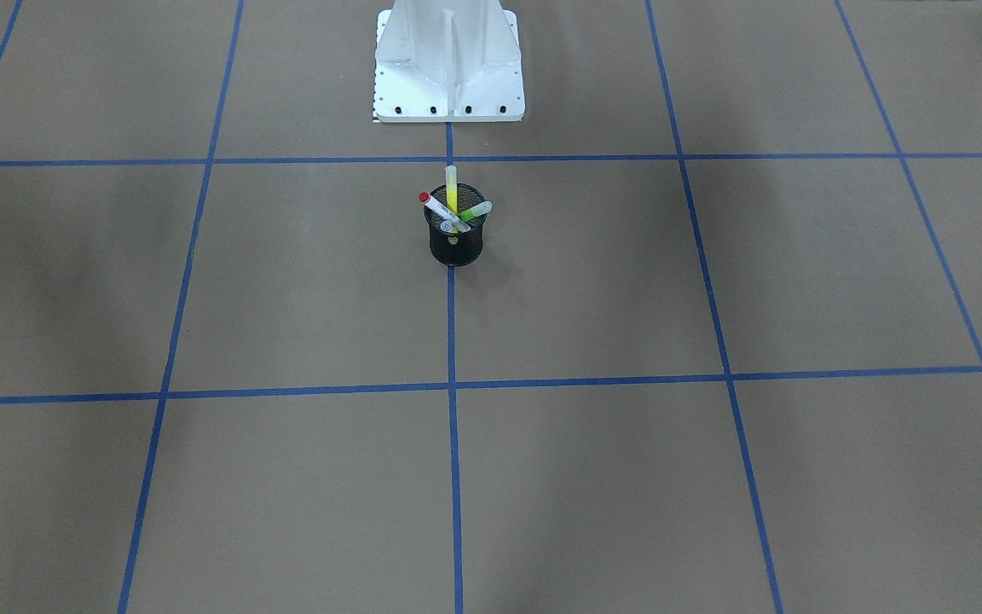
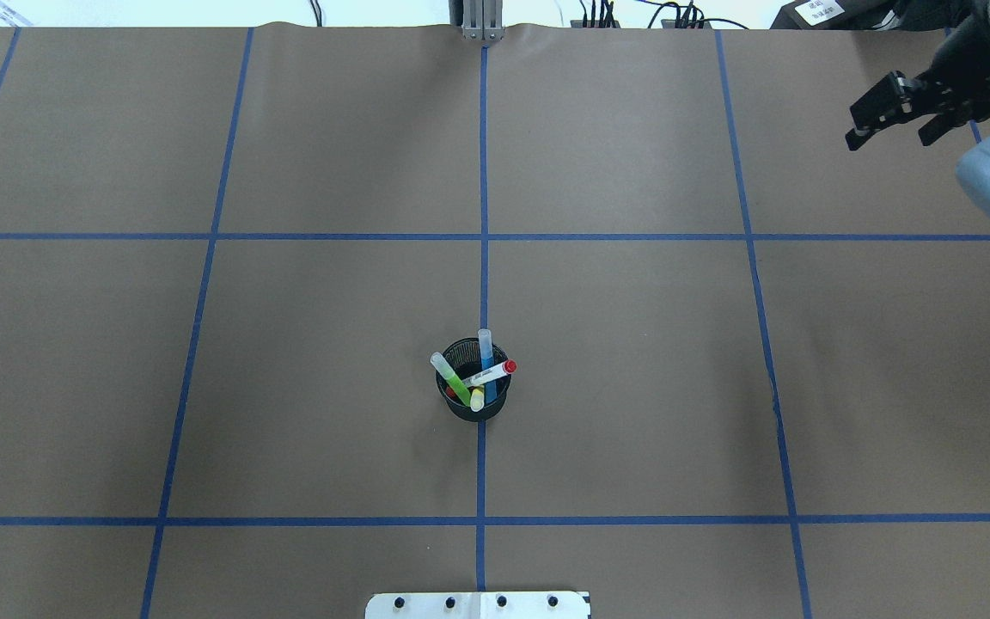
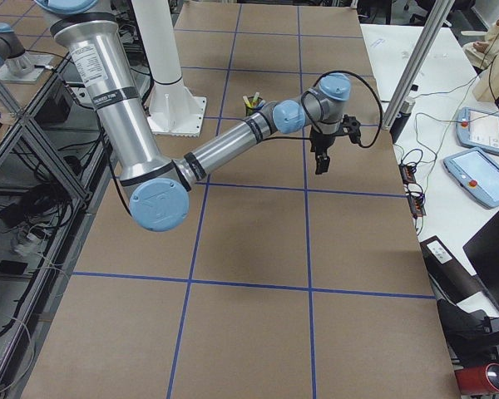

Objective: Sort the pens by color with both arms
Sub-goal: 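Move the right gripper over the black mesh pen cup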

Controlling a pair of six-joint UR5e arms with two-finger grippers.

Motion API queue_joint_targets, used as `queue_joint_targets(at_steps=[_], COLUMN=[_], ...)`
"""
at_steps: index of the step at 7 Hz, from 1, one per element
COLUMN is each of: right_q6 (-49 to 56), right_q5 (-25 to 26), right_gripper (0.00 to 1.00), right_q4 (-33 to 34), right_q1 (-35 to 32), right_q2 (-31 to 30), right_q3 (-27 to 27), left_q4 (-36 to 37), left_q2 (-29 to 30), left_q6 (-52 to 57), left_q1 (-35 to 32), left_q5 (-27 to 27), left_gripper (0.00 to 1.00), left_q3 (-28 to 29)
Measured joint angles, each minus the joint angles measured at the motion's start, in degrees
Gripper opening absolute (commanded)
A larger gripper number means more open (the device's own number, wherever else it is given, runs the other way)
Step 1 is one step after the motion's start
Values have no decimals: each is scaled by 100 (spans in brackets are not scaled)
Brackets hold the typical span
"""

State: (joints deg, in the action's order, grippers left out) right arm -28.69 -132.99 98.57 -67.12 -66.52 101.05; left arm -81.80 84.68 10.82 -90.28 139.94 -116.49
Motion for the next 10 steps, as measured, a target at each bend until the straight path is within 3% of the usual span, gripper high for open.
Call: queue_joint_targets(at_steps=[4,6,8,10], right_q6=[-2211,-2625,-2627,-2559], right_q5=[13,167,579,1300], right_gripper=[98,98,98,93], right_q4=[37,39,52,140], right_q1=[1085,1430,1817,2329], right_q2=[1055,1457,1714,1984], right_q3=[-13,-61,-75,-132], left_q4=[-3,-3,-3,-3], left_q2=[-12,-12,-7,-14], left_q6=[-97,-142,-149,-150], left_q1=[2,14,19,19], left_q5=[6,6,7,7], left_gripper=[99,99,99,99], left_q3=[5,4,8,17])
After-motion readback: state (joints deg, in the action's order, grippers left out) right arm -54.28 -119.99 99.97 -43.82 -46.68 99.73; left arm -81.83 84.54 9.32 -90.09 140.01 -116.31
